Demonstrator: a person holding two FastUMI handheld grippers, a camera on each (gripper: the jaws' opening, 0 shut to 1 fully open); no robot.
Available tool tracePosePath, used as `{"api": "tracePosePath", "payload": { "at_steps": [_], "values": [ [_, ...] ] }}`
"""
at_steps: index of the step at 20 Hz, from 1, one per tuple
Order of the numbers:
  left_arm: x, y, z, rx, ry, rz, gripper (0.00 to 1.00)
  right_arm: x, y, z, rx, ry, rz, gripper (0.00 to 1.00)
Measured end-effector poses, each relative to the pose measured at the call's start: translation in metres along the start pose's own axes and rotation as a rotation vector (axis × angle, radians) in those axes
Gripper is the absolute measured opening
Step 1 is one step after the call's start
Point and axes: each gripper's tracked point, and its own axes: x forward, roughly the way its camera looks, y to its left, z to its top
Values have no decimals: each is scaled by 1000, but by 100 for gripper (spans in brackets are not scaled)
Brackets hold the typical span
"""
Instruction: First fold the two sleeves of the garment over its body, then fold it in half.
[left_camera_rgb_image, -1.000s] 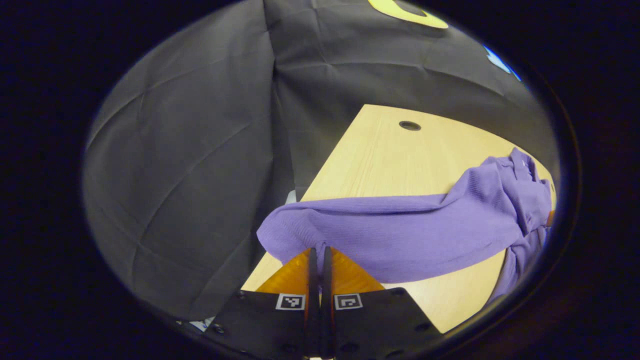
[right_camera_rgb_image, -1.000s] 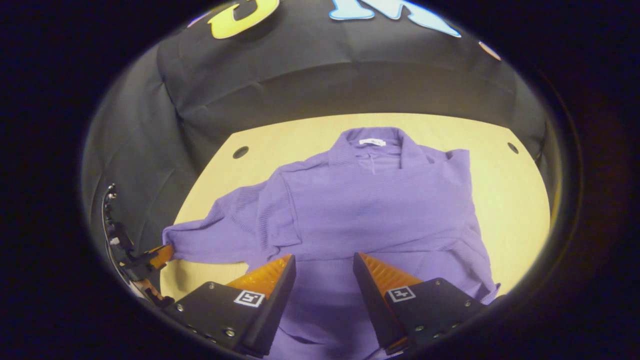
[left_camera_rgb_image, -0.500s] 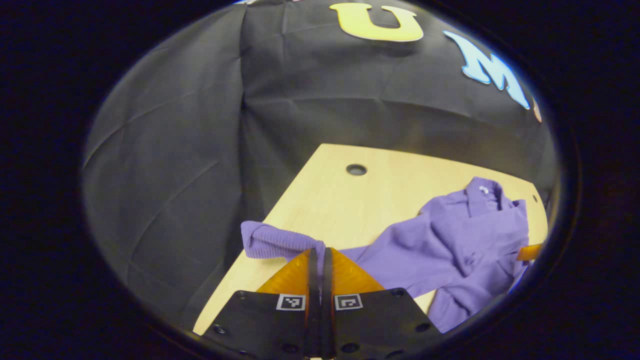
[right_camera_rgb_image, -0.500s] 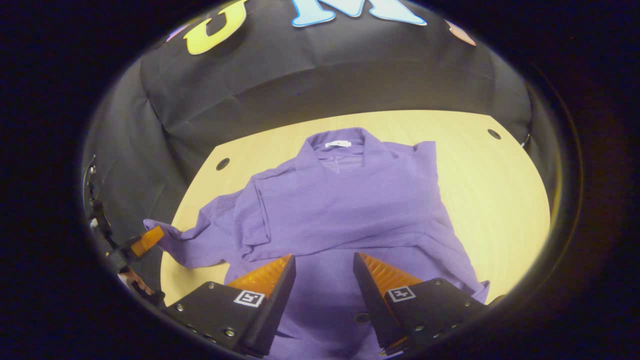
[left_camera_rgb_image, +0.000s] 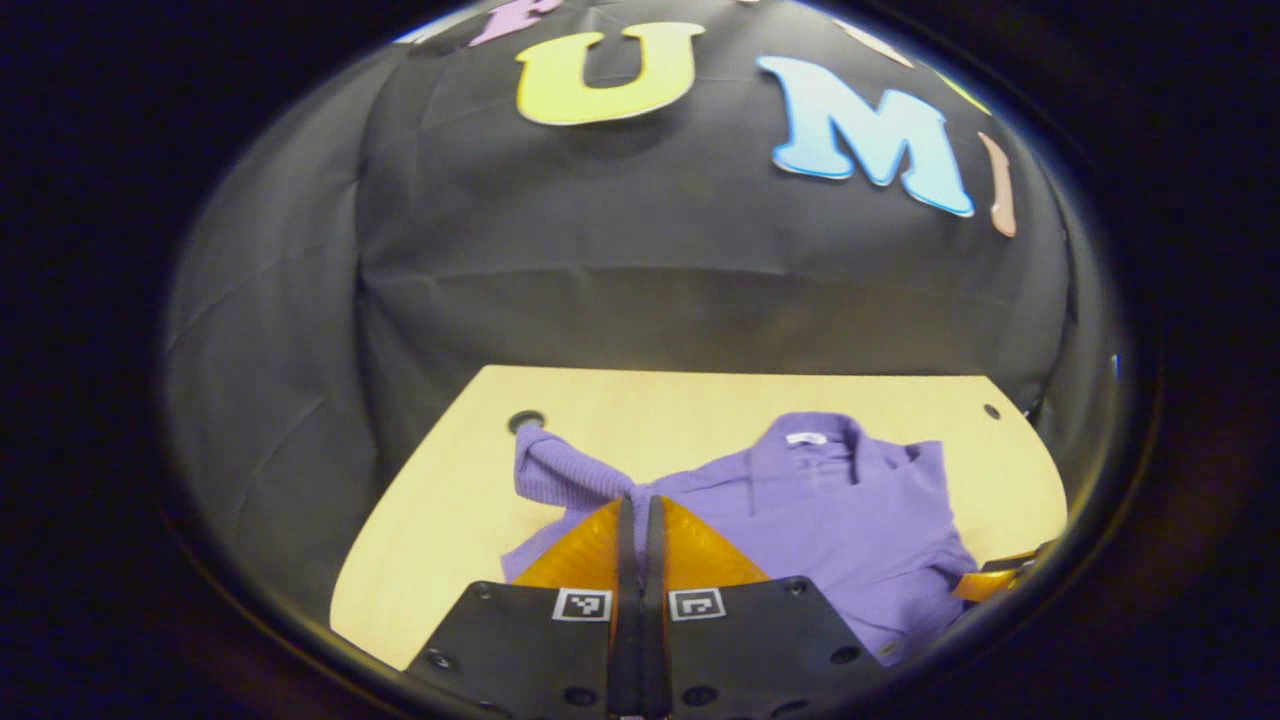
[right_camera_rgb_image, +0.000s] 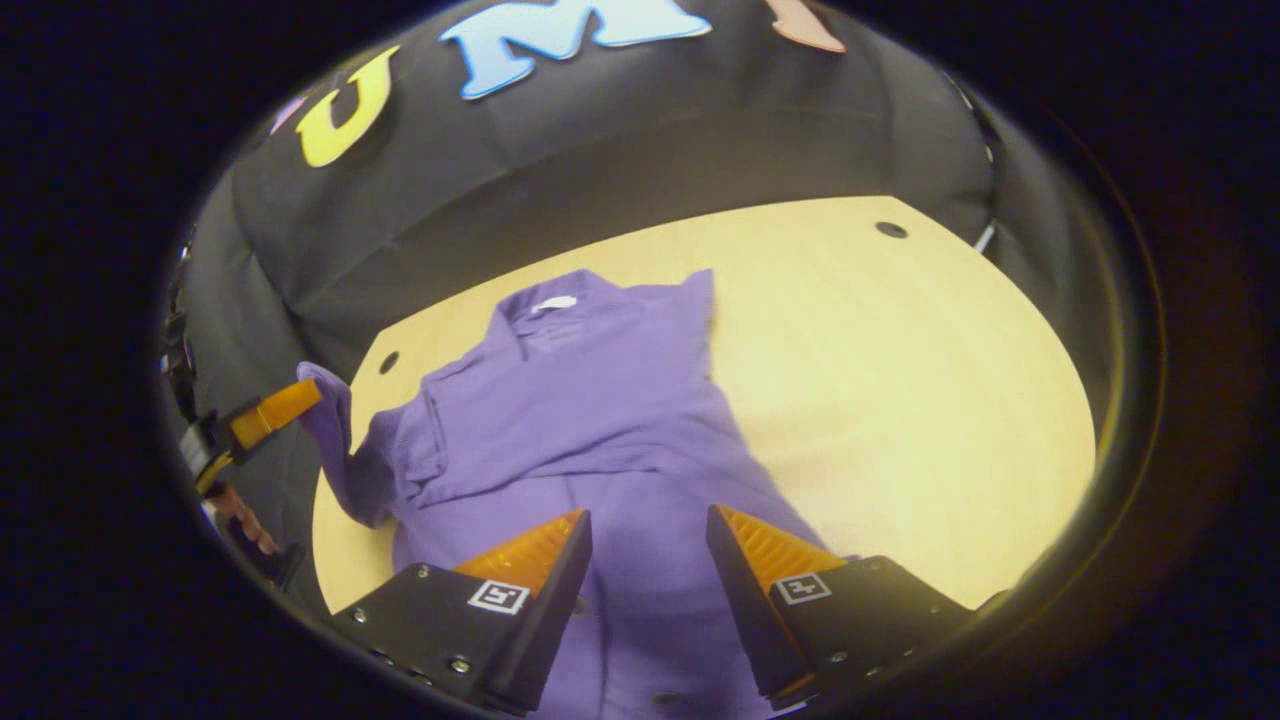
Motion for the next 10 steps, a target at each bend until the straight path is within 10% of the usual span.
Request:
{"api": "tracePosePath", "payload": {
  "at_steps": [10],
  "values": [
    [12, -228, 3, 142, -2, -241, 7, -52, -144, -16, 165, 0, -113, 74]
  ]
}}
